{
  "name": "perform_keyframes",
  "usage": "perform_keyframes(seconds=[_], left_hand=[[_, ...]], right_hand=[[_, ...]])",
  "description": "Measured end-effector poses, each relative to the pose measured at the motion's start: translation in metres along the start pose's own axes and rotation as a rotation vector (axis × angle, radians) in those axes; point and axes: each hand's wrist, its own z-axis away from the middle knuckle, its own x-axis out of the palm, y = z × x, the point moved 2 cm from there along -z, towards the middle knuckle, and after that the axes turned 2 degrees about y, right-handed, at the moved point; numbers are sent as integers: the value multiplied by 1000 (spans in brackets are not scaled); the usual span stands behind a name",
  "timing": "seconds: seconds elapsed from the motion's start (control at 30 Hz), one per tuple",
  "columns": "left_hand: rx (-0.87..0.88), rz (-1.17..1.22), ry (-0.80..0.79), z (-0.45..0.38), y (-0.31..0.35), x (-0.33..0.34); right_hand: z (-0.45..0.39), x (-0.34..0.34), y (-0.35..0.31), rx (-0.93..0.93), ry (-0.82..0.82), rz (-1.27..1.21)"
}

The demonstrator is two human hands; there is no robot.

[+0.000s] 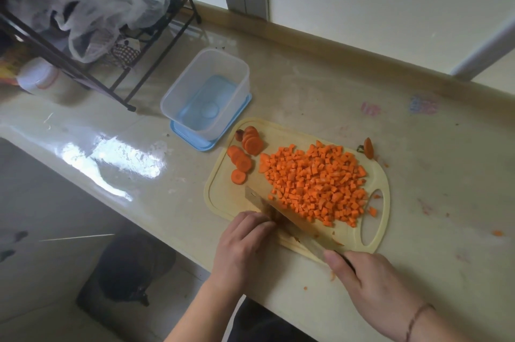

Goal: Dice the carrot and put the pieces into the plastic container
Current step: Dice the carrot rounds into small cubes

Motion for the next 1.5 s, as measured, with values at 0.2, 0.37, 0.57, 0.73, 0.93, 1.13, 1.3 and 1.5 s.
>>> perform_keyframes(seconds=[0.2,0.37,0.57,0.73,0.93,1.13,1.3,1.5], left_hand=[[-25,38,-41,-17,-5,14],[-129,112,10,-47,-5,28],[-43,117,15,-36,-8,16],[-97,127,322,-50,9,-14],[-51,4,-150,-88,28,4],[-213,-5,-194,-103,24,24],[-158,40,-156,-106,31,22],[-200,33,-105,-109,20,23]], right_hand=[[-8,-9,-11,15,20,-73],[-3,-31,-12,2,165,-90],[-4,-57,0,17,206,258],[-7,-58,0,-94,259,586],[-9,-46,5,-272,412,680],[-11,-36,5,-331,489,708],[-11,-35,3,-297,444,678],[-4,-37,1,-320,478,617]])
